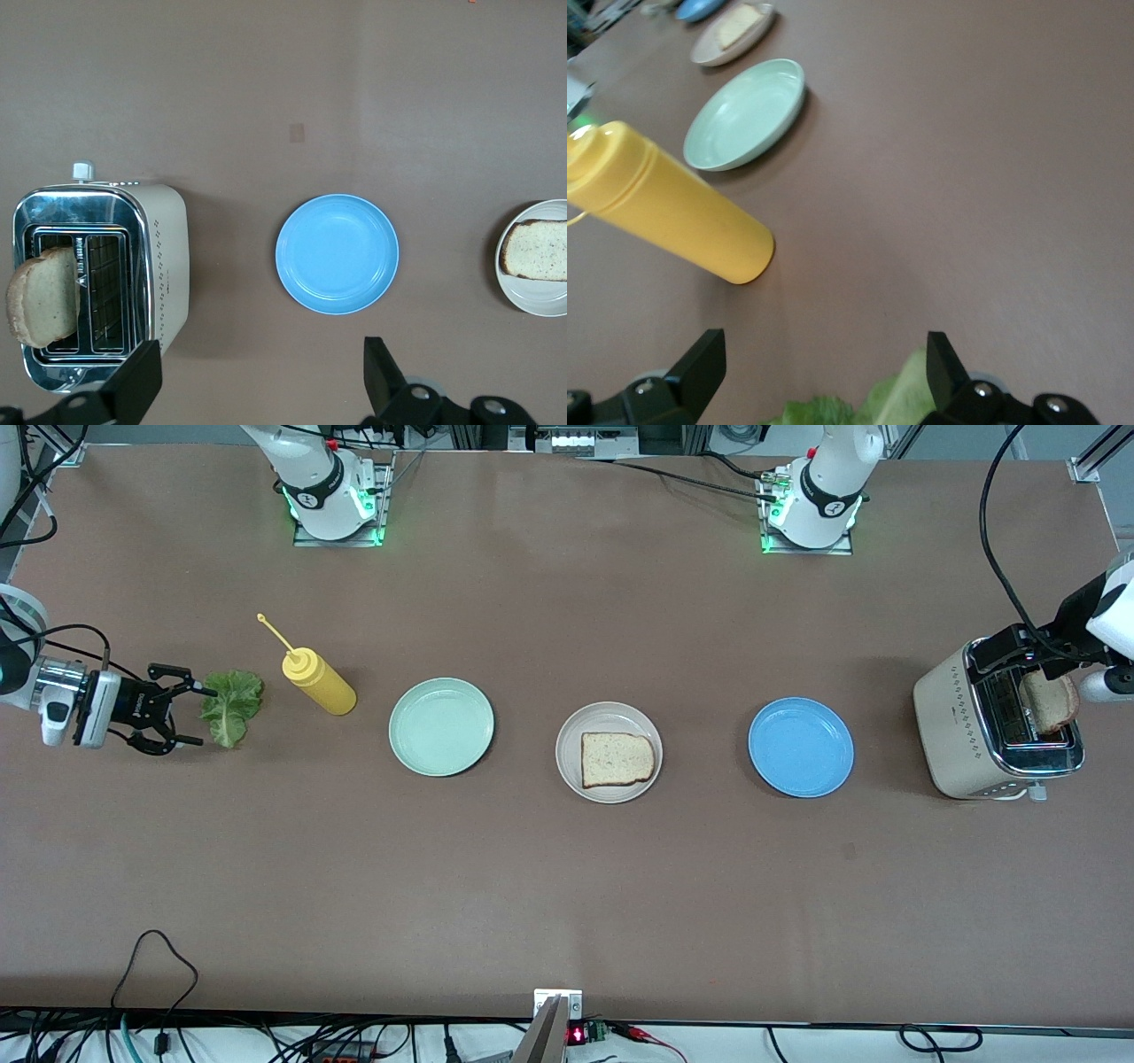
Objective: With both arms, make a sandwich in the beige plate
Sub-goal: 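Lower the right gripper onto the lettuce leaf and grasp it, then carry the lettuce leaf onto the bread on the beige plate, release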
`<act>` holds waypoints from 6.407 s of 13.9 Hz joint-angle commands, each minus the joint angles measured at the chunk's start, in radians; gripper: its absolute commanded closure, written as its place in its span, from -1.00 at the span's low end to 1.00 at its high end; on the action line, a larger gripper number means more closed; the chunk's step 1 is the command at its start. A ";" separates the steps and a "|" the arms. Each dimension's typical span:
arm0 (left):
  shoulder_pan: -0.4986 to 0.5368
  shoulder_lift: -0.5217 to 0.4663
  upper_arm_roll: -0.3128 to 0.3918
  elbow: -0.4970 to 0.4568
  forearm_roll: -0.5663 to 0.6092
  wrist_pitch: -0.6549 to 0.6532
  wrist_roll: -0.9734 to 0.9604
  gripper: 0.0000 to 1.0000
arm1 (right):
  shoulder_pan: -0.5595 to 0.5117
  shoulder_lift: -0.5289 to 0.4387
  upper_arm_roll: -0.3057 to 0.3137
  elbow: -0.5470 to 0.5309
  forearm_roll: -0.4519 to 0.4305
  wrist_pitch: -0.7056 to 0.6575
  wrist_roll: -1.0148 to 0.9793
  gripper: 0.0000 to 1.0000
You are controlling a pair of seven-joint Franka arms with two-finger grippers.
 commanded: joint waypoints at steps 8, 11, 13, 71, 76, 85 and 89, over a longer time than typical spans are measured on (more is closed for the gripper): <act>-0.002 -0.011 -0.004 -0.003 -0.009 -0.068 0.008 -1.00 | 0.034 -0.025 0.117 0.043 -0.395 0.245 0.922 -1.00; -0.002 -0.013 -0.019 0.000 -0.009 -0.068 0.006 -1.00 | 0.048 -0.015 0.133 0.037 -0.442 0.294 1.064 -1.00; -0.001 -0.013 -0.023 0.001 -0.009 -0.068 0.006 -1.00 | 0.058 -0.014 0.152 0.037 -0.517 0.308 1.227 -1.00; 0.011 0.001 -0.026 0.009 -0.001 -0.039 0.008 -1.00 | 0.755 0.129 0.378 0.502 -0.433 0.292 3.344 1.00; 0.013 0.008 -0.016 0.008 0.002 -0.016 0.008 -1.00 | 0.854 0.237 0.378 0.503 -0.429 0.545 3.538 1.00; 0.013 0.012 -0.013 0.008 0.004 -0.013 0.008 -1.00 | 0.924 0.349 0.378 0.500 -0.438 0.672 3.553 0.89; 0.015 0.012 -0.013 0.008 0.004 -0.003 0.008 -1.00 | 0.927 0.364 0.377 0.502 -0.439 0.693 3.550 0.46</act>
